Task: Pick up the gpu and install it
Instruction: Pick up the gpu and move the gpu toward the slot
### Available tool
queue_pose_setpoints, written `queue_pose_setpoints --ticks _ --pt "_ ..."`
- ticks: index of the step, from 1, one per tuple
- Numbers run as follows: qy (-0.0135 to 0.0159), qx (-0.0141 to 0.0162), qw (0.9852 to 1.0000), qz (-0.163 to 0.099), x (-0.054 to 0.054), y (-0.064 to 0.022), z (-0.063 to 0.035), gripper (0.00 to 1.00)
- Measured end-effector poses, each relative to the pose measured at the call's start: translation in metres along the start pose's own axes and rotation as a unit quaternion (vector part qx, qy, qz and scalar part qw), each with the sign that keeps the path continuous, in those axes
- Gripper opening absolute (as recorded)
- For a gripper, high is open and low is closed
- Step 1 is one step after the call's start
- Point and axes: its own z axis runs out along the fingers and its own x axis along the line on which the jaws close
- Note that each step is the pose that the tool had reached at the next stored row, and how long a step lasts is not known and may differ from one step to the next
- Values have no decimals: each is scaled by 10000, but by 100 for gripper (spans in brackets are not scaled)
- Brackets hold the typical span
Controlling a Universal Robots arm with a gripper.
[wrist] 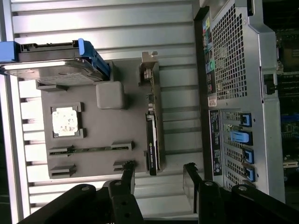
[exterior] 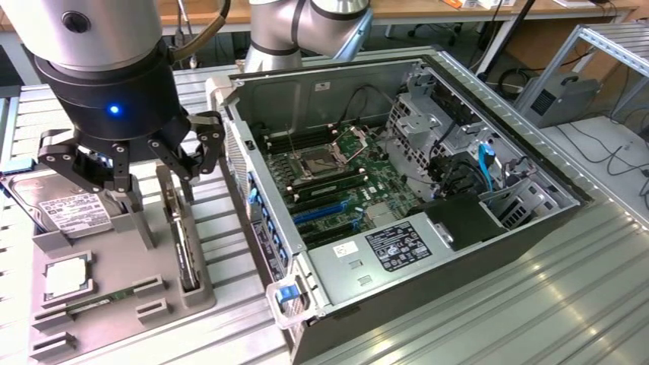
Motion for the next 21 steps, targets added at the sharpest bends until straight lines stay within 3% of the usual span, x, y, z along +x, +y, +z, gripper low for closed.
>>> queue_pose_setpoints --ticks 12,21 --pt "-2 -2 10000 0 8 96 26 54" --pt "-1 -1 10000 0 10 103 76 54"
